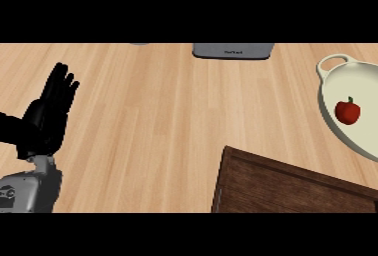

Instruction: Pick the bell pepper from the tray and place it in the pot

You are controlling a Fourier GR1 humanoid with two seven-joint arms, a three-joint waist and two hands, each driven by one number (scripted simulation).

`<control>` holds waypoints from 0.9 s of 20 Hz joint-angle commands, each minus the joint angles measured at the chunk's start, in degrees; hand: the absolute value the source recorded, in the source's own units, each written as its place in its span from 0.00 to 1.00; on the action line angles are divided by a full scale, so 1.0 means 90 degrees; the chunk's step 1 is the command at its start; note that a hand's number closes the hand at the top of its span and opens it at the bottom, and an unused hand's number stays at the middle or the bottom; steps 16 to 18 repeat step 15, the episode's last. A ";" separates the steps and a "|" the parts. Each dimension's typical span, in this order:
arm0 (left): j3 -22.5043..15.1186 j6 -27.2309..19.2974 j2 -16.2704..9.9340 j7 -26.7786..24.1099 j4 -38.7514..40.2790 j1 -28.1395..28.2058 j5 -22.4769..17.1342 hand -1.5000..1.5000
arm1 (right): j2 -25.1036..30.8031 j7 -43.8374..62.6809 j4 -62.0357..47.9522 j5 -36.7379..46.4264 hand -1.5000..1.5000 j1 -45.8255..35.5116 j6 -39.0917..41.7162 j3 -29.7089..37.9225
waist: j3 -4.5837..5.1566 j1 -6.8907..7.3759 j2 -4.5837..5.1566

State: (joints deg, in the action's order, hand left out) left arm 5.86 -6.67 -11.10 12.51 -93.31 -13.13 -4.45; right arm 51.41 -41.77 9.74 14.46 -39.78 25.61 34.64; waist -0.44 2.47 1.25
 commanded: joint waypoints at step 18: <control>0.0040 -0.0009 0.0030 0.0024 -0.0004 0.0007 -0.0030 0.50 | 0.0886 -0.0386 0.0099 -0.0263 0.00 0.0872 0.1490 0.0105 | -0.0044 -0.0023 0.0014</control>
